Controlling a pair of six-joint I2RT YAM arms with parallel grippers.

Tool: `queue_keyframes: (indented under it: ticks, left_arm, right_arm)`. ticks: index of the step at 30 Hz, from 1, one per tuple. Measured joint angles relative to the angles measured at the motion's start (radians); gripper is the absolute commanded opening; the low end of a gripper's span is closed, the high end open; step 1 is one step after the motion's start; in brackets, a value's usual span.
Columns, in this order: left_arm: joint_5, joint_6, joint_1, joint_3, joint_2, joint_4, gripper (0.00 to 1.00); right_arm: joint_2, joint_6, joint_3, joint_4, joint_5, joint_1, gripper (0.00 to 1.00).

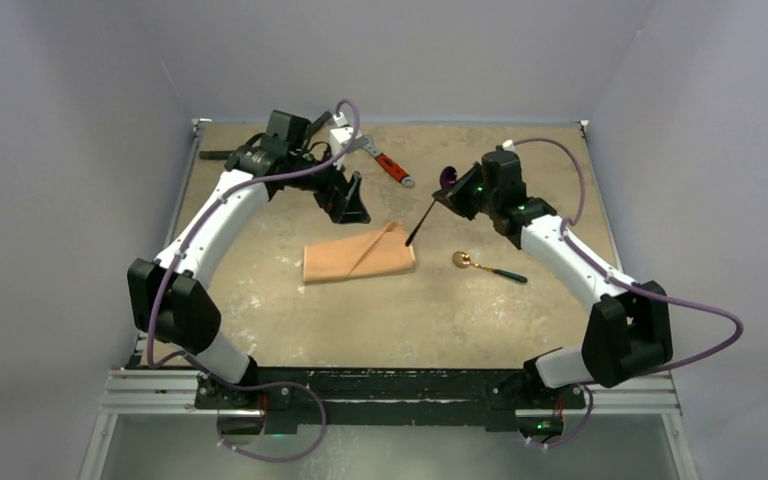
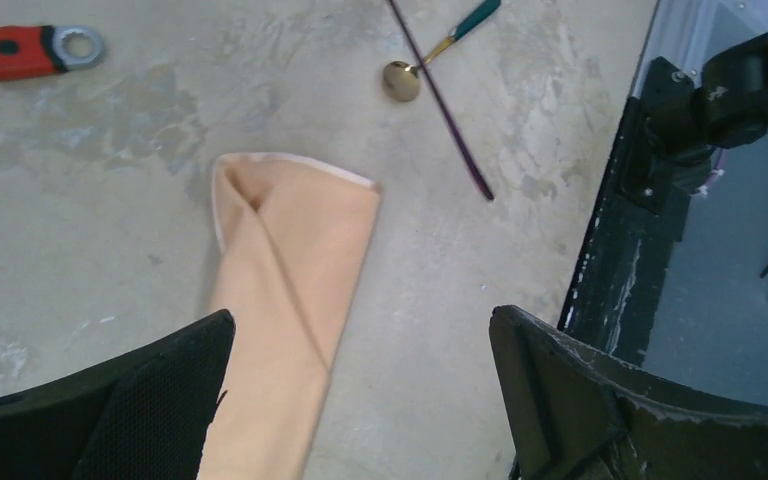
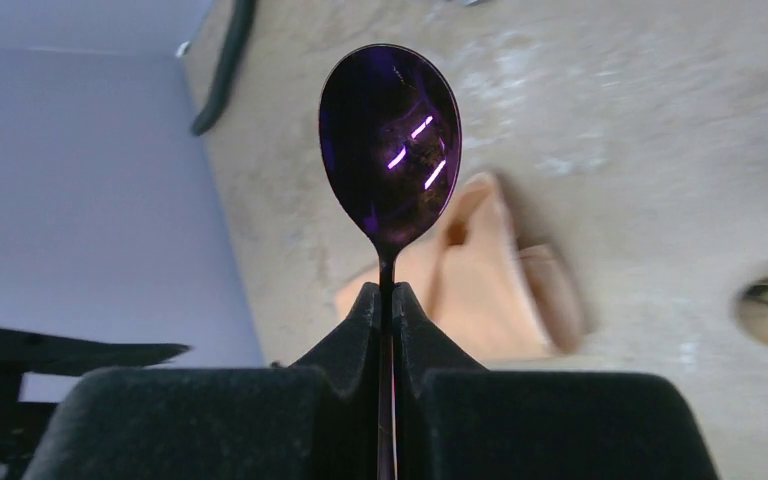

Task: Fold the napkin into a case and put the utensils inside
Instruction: Pass from the right arm to the left, then pass from the left arm to the right

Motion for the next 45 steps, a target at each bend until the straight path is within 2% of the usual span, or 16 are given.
queue_keyframes:
  ticks: [7,12,15,16,17,18,20,21,23,24,25,28,32,35,38,45]
  left_arm:
    - [0.012,-0.158,-0.069,-0.035,-0.014,0.081,0.87]
    - [0.012,-0.245,-0.122,-0.069,-0.012,0.138,0.7]
    - [0.019,-0.289,-0.141,-0.073,-0.003,0.158,0.44]
    - [0.022,-0.296,-0.142,-0.074,0.0,0.163,0.3]
    - [0.025,-0.304,-0.142,-0.074,0.003,0.168,0.1]
    - [0.027,-0.311,-0.142,-0.076,0.005,0.171,0.0]
    - [-0.009,-0.322,-0.138,-0.076,0.014,0.151,0.0]
    - [-0.021,-0.323,-0.127,-0.077,0.025,0.148,0.0]
    - [-0.008,-0.32,-0.104,-0.077,0.047,0.148,0.0]
    - [0.0,-0.319,-0.101,-0.077,0.05,0.142,0.0]
    - [0.014,-0.315,-0.101,-0.077,0.05,0.135,0.0]
    - [0.072,-0.288,-0.1,-0.079,0.047,0.124,0.0]
    - [0.158,-0.225,-0.071,-0.092,0.033,0.08,0.0]
    - [0.21,-0.154,-0.047,-0.093,0.029,0.005,0.0]
    - [0.253,-0.079,-0.038,-0.093,0.029,-0.088,0.0]
    - [0.327,0.068,-0.045,-0.092,0.034,-0.269,0.0]
  right_arm:
    - [0.048,0.128,0.117,0.066,0.011,0.137,0.0]
    - [0.084,0.171,0.167,0.11,0.026,0.179,0.0]
    - [0.093,0.184,0.179,0.123,0.034,0.19,0.0]
    - [0.095,0.188,0.182,0.127,0.035,0.192,0.0]
    - [0.097,0.191,0.182,0.133,0.035,0.194,0.0]
    - [0.098,0.195,0.182,0.136,0.036,0.197,0.0]
    - [0.097,0.196,0.182,0.142,0.042,0.202,0.02]
    - [0.092,0.191,0.182,0.144,0.041,0.203,0.09]
    - [0.09,0.167,0.18,0.16,0.039,0.208,0.3]
    - [0.091,0.16,0.172,0.174,0.032,0.209,0.48]
    - [0.089,0.142,0.155,0.204,0.002,0.209,0.59]
    - [0.073,0.052,0.087,0.299,-0.134,0.184,0.8]
    - [0.029,-0.151,-0.013,0.378,-0.444,0.056,0.87]
    - [-0.022,-0.282,-0.075,0.415,-0.647,-0.08,0.87]
    - [-0.074,-0.348,-0.119,0.483,-0.789,-0.171,0.85]
    - [-0.018,-0.382,-0.101,0.668,-0.978,-0.171,0.74]
